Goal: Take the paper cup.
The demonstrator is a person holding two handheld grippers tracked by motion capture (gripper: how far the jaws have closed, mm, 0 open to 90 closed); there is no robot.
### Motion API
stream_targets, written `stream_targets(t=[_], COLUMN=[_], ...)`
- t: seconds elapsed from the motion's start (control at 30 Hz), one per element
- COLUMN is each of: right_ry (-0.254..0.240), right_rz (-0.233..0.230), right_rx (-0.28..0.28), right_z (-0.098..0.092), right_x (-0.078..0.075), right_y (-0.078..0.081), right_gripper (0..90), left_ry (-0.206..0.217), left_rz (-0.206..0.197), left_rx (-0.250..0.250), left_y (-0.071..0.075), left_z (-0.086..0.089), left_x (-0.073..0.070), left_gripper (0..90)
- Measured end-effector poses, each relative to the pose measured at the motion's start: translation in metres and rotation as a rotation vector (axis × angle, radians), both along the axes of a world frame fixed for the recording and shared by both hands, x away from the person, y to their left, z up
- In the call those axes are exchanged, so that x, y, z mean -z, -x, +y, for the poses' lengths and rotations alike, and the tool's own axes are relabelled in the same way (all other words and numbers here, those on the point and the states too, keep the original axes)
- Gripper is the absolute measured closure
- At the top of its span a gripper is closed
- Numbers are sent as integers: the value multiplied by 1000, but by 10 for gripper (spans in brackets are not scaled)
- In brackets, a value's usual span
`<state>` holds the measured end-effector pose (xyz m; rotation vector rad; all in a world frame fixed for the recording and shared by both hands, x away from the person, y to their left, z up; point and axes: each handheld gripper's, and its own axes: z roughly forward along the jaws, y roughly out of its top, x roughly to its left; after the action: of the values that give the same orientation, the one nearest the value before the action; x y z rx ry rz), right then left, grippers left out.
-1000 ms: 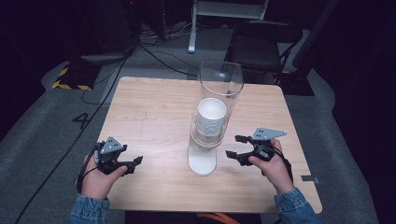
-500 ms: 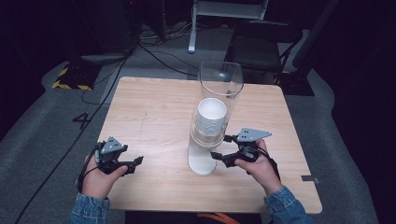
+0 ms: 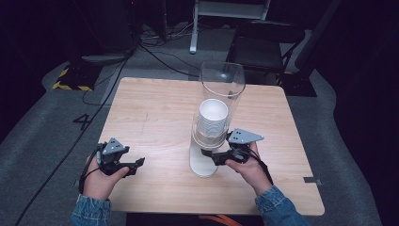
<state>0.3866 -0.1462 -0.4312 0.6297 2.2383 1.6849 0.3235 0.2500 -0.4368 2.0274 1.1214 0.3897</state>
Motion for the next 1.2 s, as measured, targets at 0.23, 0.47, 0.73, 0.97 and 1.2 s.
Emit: stream_targets(t=[0.23, 0.47, 0.73, 0.97, 1.2], right_ry=[-11, -18, -18, -26, -31], right_rz=[-20, -29, -43, -41, -37], right_rx=[20, 25, 20, 23, 28], right_z=[3, 2, 2, 2, 2], right_x=[1, 3, 5, 7, 9], right_y=[1, 2, 2, 3, 5], right_gripper=[288, 308, 318, 320, 324], left_ry=[0, 3, 3, 10, 14], left_rz=[-2, -1, 0, 3, 7], left_rx=[-5, -2, 5, 0, 9], left_y=[1, 0, -1, 0, 0], left_z=[1, -1, -1, -1, -1], left_x=[0, 1, 1, 1, 1], left_gripper=[239, 239, 239, 239, 238])
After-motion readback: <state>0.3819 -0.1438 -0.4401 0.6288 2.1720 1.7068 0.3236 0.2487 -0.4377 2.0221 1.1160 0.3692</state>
